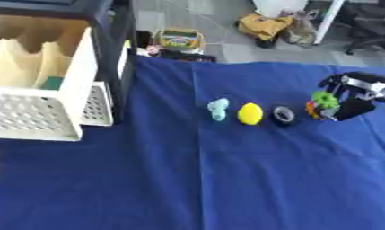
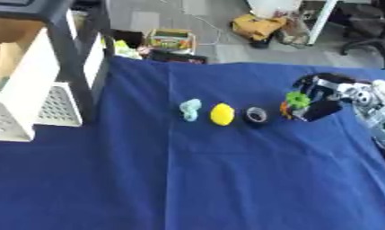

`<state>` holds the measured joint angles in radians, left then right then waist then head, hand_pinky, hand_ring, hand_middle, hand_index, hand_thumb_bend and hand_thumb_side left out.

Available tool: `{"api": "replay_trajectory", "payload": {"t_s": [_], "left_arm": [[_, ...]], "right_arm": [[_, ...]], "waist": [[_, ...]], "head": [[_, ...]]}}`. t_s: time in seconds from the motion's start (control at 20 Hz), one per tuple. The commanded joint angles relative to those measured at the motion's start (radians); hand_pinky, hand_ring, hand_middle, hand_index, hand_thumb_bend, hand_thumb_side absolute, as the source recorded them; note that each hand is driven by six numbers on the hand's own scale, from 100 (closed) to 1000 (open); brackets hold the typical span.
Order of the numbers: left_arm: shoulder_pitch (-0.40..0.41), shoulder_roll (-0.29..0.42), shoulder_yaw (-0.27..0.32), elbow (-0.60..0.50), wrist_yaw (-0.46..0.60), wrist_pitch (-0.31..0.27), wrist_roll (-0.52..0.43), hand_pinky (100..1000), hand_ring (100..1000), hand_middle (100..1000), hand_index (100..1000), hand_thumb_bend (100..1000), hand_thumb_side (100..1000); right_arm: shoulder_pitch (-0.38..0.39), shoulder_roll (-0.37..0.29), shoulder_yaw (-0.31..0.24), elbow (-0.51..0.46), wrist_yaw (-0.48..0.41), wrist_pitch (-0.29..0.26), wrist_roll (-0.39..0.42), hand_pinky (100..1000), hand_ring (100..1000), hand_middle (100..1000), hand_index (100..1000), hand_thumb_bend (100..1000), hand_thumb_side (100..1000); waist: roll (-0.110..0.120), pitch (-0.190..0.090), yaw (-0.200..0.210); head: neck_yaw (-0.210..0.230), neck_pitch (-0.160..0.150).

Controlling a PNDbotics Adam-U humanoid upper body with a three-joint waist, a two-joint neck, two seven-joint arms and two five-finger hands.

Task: Pick up objects from table and place into drawer.

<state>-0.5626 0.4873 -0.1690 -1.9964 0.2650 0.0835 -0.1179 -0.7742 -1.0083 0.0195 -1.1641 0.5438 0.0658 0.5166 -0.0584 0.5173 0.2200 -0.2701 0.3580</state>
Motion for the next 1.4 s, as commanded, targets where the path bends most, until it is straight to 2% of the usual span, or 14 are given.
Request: {"api": "replay_trajectory", "payload": {"t_s": [0.05,0.15,0.35,0.4,0.55,0.85,0.95,1.1,1.25,1.4], "left_arm": [[-0.001,0.004,0.004,-0.004,0.006,0.008,-0.004,293,100,190,872,100,1000],[0.000,0.003,0.003,-0.004,0.006,0.010,-0.005,291,100,189,869,100,1000],[0.003,0.003,0.003,-0.004,0.004,0.015,-0.008,290,100,189,868,100,1000],[0.003,0.001,0.003,-0.004,0.006,0.016,-0.008,287,100,188,864,100,1000],[0.002,-0.003,0.004,-0.004,0.008,0.019,-0.008,285,100,188,862,101,1000],[0.004,-0.006,0.006,-0.004,0.009,0.026,-0.003,281,100,186,855,102,1000],[0.005,-0.008,0.007,-0.004,0.010,0.028,-0.001,279,100,186,854,103,1000],[0.007,-0.009,0.007,-0.004,0.009,0.034,0.001,274,100,185,854,102,1000],[0.007,-0.010,0.008,-0.004,0.010,0.037,0.003,272,100,184,852,104,1000],[0.009,-0.012,0.008,-0.004,0.010,0.040,0.002,270,100,184,853,104,1000]], "right_arm": [[-0.014,-0.035,-0.008,-0.006,0.005,-0.004,0.018,586,723,729,911,238,286],[-0.014,-0.035,-0.009,-0.005,0.003,-0.007,0.028,562,707,716,895,210,273],[-0.015,-0.034,-0.011,-0.004,0.001,-0.008,0.033,555,701,711,888,211,272],[-0.016,-0.034,-0.011,-0.004,0.001,-0.008,0.032,517,673,679,853,207,241],[-0.019,-0.030,-0.010,-0.004,-0.002,-0.006,0.022,488,655,660,830,212,225],[-0.021,-0.027,-0.008,-0.006,-0.011,0.004,-0.004,434,618,561,734,190,231],[-0.020,-0.026,-0.007,-0.007,-0.012,0.006,-0.010,421,604,506,689,215,236],[-0.021,-0.026,-0.007,-0.008,-0.014,0.011,-0.019,374,560,421,615,202,248],[-0.022,-0.025,-0.006,-0.007,-0.015,0.016,-0.029,346,535,396,566,188,237],[-0.019,-0.026,-0.007,-0.009,-0.019,0.018,-0.038,312,516,374,527,132,230]], "waist": [[-0.001,-0.021,-0.005],[-0.001,-0.021,-0.006],[-0.001,-0.020,-0.006],[-0.002,-0.021,-0.006],[-0.003,-0.020,-0.005],[-0.003,-0.019,-0.004],[-0.004,-0.018,-0.003],[-0.004,-0.018,-0.003],[-0.004,-0.018,-0.004],[-0.005,-0.019,-0.004]], "head": [[-0.001,-0.006],[-0.001,-0.007],[-0.001,-0.008],[-0.001,-0.008],[-0.003,-0.008],[-0.003,-0.007],[-0.003,-0.008],[-0.004,-0.007],[-0.004,-0.005],[-0.003,-0.004]]}}
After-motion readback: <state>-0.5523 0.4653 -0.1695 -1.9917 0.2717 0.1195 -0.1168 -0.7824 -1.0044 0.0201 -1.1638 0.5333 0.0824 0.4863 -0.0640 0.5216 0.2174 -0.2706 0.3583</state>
